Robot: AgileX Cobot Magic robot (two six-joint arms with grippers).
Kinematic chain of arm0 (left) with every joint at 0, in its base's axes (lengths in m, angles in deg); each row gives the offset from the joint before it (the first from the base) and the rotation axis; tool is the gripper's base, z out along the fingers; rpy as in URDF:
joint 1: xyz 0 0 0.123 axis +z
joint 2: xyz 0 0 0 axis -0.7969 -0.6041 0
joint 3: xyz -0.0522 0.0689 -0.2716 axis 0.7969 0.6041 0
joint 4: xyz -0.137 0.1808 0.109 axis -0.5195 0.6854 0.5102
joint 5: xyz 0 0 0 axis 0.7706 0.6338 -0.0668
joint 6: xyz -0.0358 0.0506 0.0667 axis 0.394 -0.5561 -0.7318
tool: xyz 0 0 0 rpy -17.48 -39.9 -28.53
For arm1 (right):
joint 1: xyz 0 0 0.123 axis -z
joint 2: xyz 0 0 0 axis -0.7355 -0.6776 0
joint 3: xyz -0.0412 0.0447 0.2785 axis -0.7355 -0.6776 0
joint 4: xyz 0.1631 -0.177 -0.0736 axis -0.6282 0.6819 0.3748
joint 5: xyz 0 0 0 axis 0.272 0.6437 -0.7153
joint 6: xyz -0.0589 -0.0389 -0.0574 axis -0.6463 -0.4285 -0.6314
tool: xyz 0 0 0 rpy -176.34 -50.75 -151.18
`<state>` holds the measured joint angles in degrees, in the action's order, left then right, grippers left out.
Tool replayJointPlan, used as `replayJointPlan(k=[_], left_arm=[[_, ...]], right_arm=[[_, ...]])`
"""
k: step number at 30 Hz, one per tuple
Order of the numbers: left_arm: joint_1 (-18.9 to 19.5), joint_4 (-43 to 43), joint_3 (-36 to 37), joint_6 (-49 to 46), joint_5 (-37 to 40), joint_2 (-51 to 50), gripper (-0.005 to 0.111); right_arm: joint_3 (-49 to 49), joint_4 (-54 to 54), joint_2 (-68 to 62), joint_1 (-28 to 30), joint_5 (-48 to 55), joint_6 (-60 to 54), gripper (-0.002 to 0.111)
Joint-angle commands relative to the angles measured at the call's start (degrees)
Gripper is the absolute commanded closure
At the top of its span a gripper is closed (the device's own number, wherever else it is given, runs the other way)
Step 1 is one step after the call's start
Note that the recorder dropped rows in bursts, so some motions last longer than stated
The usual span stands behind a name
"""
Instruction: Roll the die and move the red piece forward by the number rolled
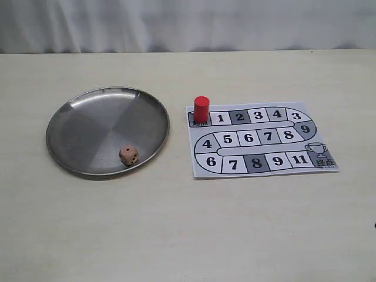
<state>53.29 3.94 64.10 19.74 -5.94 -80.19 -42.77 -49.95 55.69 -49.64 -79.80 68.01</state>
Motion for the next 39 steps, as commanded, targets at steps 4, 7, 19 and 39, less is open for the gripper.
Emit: replayJointPlan(k=[4,7,19,39], left_arm=[[-0.5,-0.1,0.1,0.1,-0.5,0.1,0.107],[-0.5,-0.1,0.1,0.1,-0.5,0.1,0.107],[-0.5,-0.1,0.1,0.1,-0.5,0.1,0.107],[-0.5,-0.1,0.1,0.1,-0.5,0.1,0.107]], right_arm=[[-0.1,0.1,0.3,0.2,0.0,-0.5,0.104],[-0.1,0.1,0.3,0.2,0.0,-0.5,0.104],[-0.1,0.1,0.3,0.2,0.0,-0.5,0.104],[-0.1,-2.7,0.3,0.2,-19.6,6.6,0.104]])
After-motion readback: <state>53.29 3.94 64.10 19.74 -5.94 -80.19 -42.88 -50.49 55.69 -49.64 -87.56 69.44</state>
